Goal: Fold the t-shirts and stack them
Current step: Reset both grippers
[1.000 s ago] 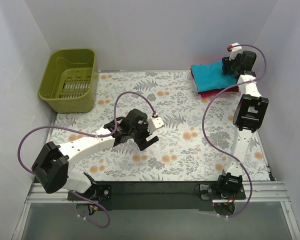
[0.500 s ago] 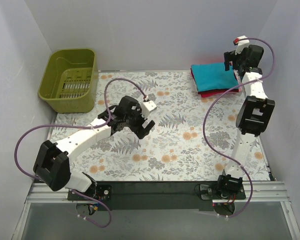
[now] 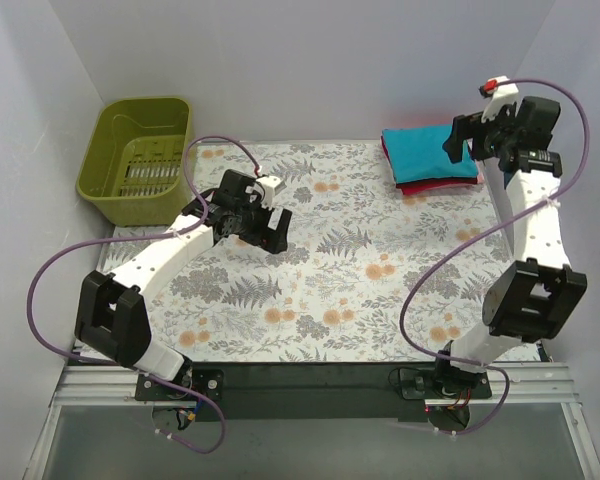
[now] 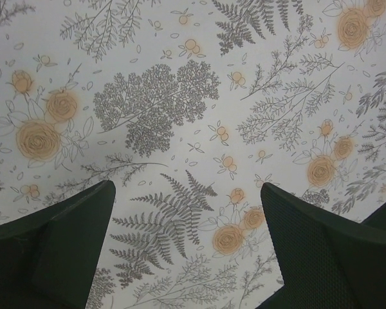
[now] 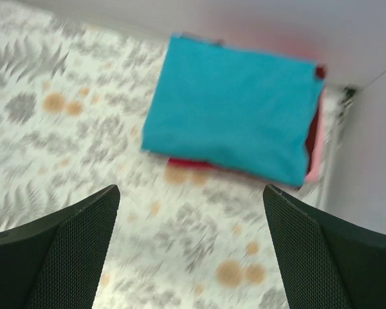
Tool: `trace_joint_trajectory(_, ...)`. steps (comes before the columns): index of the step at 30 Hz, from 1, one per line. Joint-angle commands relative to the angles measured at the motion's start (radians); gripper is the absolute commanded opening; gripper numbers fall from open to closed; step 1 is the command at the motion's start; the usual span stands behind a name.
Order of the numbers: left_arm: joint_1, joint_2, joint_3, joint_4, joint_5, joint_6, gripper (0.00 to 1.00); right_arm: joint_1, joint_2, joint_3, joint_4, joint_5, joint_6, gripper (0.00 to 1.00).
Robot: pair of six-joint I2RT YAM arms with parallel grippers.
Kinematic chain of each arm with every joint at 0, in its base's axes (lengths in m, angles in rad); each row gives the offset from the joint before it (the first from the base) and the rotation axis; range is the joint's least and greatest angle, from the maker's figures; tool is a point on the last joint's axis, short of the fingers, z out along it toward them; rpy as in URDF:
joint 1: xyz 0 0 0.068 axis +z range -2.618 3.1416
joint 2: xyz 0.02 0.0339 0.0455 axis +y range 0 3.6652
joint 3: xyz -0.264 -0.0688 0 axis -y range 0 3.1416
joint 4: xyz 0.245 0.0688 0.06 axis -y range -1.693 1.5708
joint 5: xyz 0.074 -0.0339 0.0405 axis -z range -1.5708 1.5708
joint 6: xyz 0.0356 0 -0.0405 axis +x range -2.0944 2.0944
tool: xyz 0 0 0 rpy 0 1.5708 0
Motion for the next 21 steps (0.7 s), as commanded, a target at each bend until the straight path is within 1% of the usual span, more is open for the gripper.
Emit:
trace_joint_trajectory(1, 0.029, -0.024, -0.012, -0.057, 0.072, -0.096, 0.97, 0.003, -0.117, -0.161, -0.175, -0.099, -0.003, 0.98)
trace_joint_trajectory(4, 0.038, -0.073, -0.083, -0.051, 0.08, -0.13, 0.97, 0.011, -0.236, -0.294, -0.201, -0.133, -0.023, 0.98)
trace_joint_trajectory(5, 0.037, -0.086, -0.101, -0.048, 0.08, -0.136, 0.98, 0.014, -0.266, -0.387, -0.204, -0.134, -0.031, 0.98)
trace_joint_trajectory(7, 0.04, -0.131, -0.152, -0.057, 0.083, -0.15, 0.98, 0.017, -0.342, -0.467, -0.209, -0.139, -0.055, 0.98)
trace_joint_trajectory(8, 0.04, -0.142, -0.169, -0.06, 0.086, -0.15, 0.98, 0.017, -0.367, -0.543, -0.215, -0.143, -0.066, 0.98)
trace_joint_trajectory(11, 0.041, -0.191, -0.227, -0.058, 0.091, -0.148, 0.98, 0.02, -0.444, -0.646, -0.217, -0.154, -0.095, 0.98)
trace_joint_trajectory(16, 0.041, -0.222, -0.267, -0.051, 0.088, -0.147, 0.98, 0.023, -0.496, -0.711, -0.221, -0.157, -0.107, 0.98)
trace_joint_trajectory(21, 0.041, -0.225, -0.233, -0.057, 0.085, -0.139, 0.98, 0.024, -0.484, -0.684, -0.218, -0.168, -0.087, 0.98)
